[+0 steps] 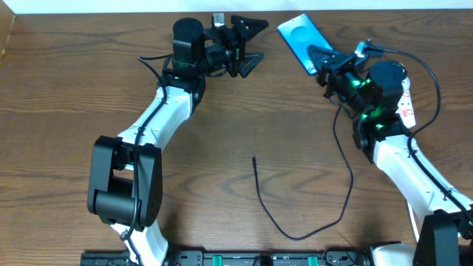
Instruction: Plug charger to phone and switch on socket
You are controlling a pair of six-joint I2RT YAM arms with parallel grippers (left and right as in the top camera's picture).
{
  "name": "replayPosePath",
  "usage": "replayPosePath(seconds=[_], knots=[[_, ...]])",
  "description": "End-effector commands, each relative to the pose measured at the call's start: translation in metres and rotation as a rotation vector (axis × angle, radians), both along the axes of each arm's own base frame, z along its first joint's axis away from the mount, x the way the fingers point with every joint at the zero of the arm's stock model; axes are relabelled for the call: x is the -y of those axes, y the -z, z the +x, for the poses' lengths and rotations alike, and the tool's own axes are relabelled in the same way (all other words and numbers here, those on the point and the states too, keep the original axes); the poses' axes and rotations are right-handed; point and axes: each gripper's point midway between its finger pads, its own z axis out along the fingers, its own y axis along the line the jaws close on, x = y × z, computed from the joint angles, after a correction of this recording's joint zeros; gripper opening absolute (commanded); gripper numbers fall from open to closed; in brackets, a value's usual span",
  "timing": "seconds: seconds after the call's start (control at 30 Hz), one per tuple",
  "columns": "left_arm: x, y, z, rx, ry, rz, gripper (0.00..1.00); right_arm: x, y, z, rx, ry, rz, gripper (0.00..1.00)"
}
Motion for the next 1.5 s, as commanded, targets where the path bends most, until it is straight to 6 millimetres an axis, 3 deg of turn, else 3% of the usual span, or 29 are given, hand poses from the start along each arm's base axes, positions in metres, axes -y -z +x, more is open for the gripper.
replayPosePath(seconds=[0.0, 0.4, 0.67, 0.73, 0.83, 1.0, 1.03, 1.37, 1.47], knots=[[0.003, -0.016, 0.000, 0.040, -0.017, -0.006, 0.90, -0.019, -0.010, -0.007, -0.026, -0.064, 0.071, 0.01], [0.028, -0.016, -0.014, 0.050, 0.036, -0.002, 0.91, -0.039, -0.012, -0.017, -0.047, -0.115, 0.105, 0.01], [0.032, -0.016, -0.014, 0.050, 0.023, 0.003, 0.89, -0.044, -0.012, -0.020, -0.058, -0.133, 0.118, 0.01], [0.033, -0.015, -0.013, 0.050, 0.020, 0.004, 0.80, -0.048, -0.012, -0.022, -0.059, -0.141, 0.119, 0.01], [0.032, -0.015, -0.011, 0.051, 0.005, 0.006, 0.58, -0.053, -0.012, -0.024, -0.060, -0.150, 0.118, 0.01], [0.032, -0.015, -0.011, 0.051, 0.005, 0.006, 0.43, -0.053, -0.012, -0.024, -0.060, -0.151, 0.118, 0.01], [0.032, -0.015, -0.011, 0.051, 0.005, 0.006, 0.34, -0.054, -0.012, -0.024, -0.061, -0.154, 0.118, 0.01], [0.032, -0.015, -0.011, 0.051, 0.005, 0.007, 0.08, -0.057, -0.012, -0.027, -0.062, -0.168, 0.119, 0.01], [0.032, -0.015, -0.011, 0.051, 0.005, 0.007, 0.08, -0.058, -0.012, -0.028, -0.062, -0.180, 0.119, 0.01]])
